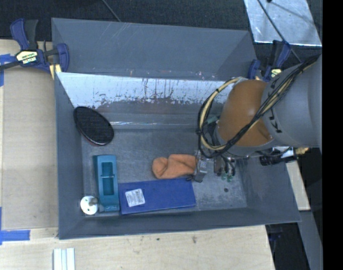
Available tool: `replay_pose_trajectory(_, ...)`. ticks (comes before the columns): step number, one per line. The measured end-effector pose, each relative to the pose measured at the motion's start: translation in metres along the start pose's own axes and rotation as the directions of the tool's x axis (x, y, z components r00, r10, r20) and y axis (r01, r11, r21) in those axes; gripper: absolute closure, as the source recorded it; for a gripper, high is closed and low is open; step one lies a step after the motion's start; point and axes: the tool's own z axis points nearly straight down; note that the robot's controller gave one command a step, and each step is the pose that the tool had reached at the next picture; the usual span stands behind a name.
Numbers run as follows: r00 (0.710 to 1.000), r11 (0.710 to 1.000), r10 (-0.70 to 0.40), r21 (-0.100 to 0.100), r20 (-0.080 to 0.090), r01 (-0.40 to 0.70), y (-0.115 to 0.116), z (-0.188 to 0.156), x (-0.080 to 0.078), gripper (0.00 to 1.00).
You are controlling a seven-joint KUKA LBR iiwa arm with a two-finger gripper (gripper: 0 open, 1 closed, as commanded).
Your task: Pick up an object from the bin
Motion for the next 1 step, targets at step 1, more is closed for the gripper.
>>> replay_pose_trajectory(1,1.0,1.0,0.0,0.0,0.0,0.0,0.0,0.0,0.0,1.0)
